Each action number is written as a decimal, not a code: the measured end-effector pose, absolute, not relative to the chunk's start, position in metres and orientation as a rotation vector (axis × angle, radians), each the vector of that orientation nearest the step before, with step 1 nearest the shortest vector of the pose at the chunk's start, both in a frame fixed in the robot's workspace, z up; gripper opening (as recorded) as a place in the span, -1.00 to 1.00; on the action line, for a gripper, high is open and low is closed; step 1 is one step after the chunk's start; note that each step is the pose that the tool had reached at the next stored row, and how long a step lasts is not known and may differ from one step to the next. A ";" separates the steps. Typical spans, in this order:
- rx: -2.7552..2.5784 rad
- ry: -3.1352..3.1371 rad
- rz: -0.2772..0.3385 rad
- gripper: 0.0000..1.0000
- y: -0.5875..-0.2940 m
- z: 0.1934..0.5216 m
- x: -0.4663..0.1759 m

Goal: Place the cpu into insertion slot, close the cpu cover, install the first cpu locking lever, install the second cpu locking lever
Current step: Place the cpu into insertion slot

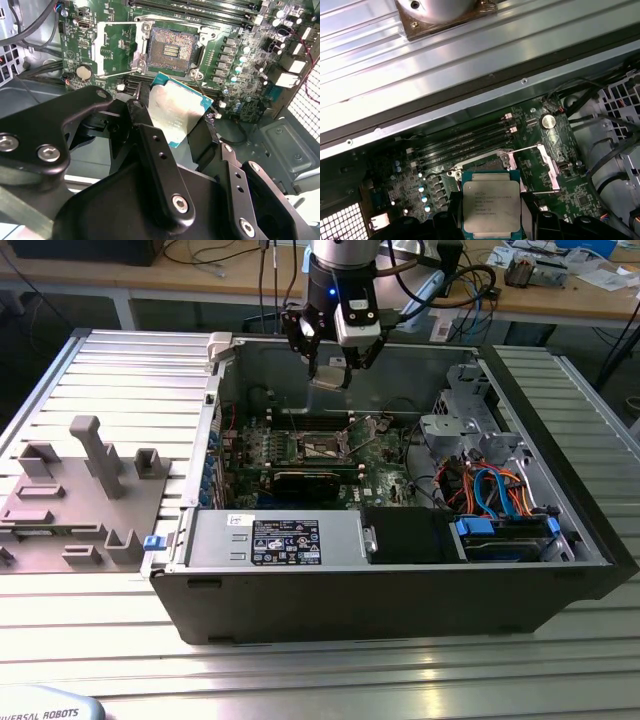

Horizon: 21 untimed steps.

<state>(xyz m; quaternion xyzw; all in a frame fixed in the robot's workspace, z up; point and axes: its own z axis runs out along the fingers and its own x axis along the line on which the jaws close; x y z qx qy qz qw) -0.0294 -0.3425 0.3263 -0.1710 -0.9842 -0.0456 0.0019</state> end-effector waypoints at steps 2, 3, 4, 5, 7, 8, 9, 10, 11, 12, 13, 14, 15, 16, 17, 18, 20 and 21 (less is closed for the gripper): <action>-0.540 -3.088 -0.143 0.09 -0.342 0.326 -0.029; -0.542 -3.087 -0.143 0.09 -0.342 0.326 -0.029; -0.544 -3.087 -0.143 0.09 -0.342 0.326 -0.029; -0.546 -3.087 -0.143 0.09 -0.342 0.326 -0.029; -0.551 -3.086 -0.143 0.09 -0.342 0.326 -0.029; -0.554 -3.086 -0.143 0.09 -0.342 0.326 -0.029; -0.557 -3.085 -0.143 0.09 -0.342 0.326 -0.029; -0.560 -3.085 -0.143 0.09 -0.342 0.326 -0.029; -0.563 -3.084 -0.143 0.09 -0.342 0.326 -0.029; -0.565 -3.084 -0.143 0.09 -0.342 0.326 -0.029; -0.569 -3.083 -0.143 0.09 -0.342 0.326 -0.029; -0.571 -3.083 -0.143 0.09 -0.342 0.326 -0.029; -0.573 -3.083 -0.143 0.09 -0.342 0.326 -0.029; -0.577 -3.082 -0.143 0.09 -0.342 0.326 -0.029; -0.579 -3.082 -0.143 0.09 -0.342 0.326 -0.029; -0.581 -3.082 -0.143 0.09 -0.342 0.326 -0.029; -0.585 -3.081 -0.141 0.09 -0.343 0.326 -0.029; -0.587 -3.081 -0.141 0.09 -0.343 0.326 -0.029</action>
